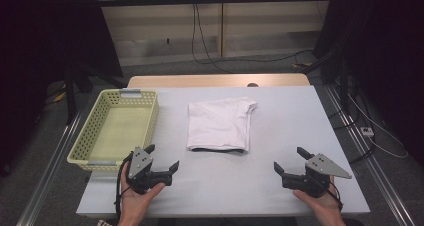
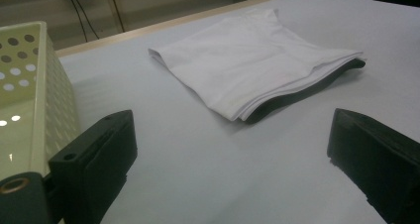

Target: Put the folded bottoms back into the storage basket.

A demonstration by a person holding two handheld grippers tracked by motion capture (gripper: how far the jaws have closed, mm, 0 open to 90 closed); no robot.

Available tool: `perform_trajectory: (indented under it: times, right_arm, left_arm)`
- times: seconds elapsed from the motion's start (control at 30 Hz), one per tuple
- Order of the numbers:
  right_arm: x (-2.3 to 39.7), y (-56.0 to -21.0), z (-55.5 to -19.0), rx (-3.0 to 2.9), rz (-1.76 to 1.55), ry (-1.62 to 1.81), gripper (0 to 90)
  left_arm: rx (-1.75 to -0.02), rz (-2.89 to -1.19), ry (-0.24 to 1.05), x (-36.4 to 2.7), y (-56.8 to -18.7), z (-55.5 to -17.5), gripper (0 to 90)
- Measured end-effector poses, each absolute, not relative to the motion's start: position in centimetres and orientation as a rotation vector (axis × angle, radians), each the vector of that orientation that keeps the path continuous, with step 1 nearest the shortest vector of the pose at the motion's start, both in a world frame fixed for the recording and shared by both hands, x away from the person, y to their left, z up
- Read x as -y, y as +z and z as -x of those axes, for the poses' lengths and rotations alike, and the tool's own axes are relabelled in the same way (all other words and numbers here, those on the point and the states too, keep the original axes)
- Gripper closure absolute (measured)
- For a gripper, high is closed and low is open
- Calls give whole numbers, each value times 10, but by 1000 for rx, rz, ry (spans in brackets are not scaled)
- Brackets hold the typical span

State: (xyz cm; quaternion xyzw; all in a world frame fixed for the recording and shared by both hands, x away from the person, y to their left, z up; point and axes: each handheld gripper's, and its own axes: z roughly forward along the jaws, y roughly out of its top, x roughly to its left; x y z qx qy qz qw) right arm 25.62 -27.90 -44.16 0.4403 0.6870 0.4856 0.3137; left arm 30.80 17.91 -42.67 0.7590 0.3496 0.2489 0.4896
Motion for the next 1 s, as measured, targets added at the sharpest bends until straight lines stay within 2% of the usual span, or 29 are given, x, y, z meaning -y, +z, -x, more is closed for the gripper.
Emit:
perform_trajectory:
  times: [1.0]
  right_arm:
    - [285, -442, -251, -1809, -1200, 1291, 67]
  left_arm:
    - [-795, -1964, 516, -144, -416, -333, 54]
